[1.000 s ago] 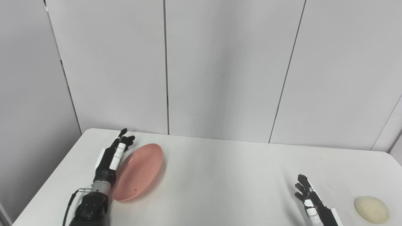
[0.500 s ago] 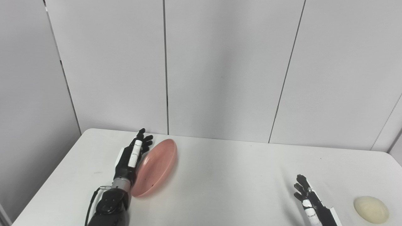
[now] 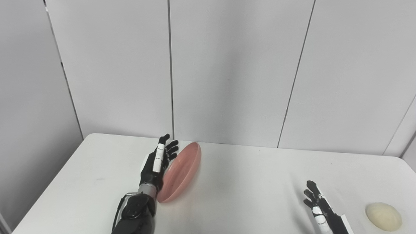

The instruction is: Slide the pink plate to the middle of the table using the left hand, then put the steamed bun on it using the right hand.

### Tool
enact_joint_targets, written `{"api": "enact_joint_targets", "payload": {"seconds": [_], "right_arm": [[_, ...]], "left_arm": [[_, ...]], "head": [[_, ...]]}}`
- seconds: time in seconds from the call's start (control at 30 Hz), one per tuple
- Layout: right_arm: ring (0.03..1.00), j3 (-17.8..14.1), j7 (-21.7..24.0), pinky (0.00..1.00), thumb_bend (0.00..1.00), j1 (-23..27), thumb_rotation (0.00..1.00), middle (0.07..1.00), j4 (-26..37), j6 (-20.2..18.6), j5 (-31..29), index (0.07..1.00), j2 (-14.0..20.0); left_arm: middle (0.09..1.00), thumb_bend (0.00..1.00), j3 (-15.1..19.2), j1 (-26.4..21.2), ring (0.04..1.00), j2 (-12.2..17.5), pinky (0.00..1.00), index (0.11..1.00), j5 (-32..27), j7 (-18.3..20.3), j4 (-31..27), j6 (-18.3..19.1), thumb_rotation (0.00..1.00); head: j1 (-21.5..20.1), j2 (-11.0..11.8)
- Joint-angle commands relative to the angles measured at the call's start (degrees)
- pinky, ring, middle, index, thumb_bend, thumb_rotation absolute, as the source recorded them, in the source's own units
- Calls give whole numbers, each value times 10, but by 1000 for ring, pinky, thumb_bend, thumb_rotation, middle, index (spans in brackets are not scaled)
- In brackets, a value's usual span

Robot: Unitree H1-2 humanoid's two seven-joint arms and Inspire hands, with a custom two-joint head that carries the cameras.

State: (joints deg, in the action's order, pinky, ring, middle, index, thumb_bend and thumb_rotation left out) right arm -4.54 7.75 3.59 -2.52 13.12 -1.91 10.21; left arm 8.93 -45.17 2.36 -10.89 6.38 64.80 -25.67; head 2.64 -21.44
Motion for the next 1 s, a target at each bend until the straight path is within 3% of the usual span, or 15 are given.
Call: {"api": "enact_joint_targets", "payload": {"seconds": [0.0, 0.23, 0.73, 0.97], "right_arm": [[947, 10, -4, 927, 635, -39, 949, 966, -37, 19, -3, 941, -18], [940, 14, -6, 923, 628, -44, 939, 956, -24, 13, 0, 934, -23], [940, 19, -12, 906, 666, -48, 936, 959, -3, -6, 12, 931, -33], [932, 24, -18, 900, 694, -51, 909, 955, 9, -11, 16, 932, -41]], "left_arm": [[859, 878, -7, 9, 874, -21, 872, 918, 5, 1, 10, 7, 951], [844, 875, -28, 11, 852, -42, 856, 911, 18, -4, 4, 10, 953], [840, 866, -40, 2, 856, -90, 892, 913, 18, 4, 32, 5, 967], [840, 839, -46, 7, 860, -98, 883, 911, 19, 9, 13, 12, 976]], "head": [[-4, -3], [-26, -14], [-57, -29], [-78, -40]]}}
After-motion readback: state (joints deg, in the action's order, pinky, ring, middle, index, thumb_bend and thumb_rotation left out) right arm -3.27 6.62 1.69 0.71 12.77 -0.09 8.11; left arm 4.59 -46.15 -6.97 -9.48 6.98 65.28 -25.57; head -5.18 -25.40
